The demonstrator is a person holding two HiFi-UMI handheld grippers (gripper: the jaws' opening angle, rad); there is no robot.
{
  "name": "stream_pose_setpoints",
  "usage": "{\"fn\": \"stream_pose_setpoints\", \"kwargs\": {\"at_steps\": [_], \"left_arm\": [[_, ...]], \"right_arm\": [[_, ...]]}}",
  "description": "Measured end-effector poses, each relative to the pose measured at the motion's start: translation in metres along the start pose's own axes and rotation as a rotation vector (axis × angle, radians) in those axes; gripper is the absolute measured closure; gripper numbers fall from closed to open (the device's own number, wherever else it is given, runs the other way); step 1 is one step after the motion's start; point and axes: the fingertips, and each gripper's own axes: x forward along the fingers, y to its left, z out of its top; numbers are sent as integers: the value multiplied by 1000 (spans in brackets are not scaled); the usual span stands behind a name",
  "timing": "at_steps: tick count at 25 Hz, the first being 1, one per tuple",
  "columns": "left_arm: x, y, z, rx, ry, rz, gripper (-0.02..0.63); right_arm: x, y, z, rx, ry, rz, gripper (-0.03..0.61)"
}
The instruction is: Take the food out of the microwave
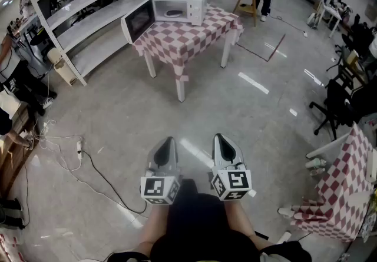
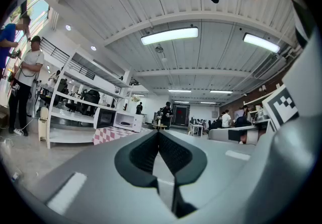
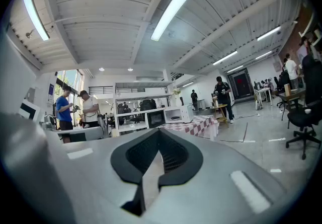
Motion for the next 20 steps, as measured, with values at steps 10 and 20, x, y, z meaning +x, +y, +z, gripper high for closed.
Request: {"fn": "stream_pose_setpoints", "kwargs": {"at_steps": [10,20], "left_arm": [[1,0,-7,-3,24,-7,606],[20,13,-12,0,35,4,606]], "right_arm": [[1,0,-8,35,19,-10,578],[29,0,-12,52,42,8,578]]}}
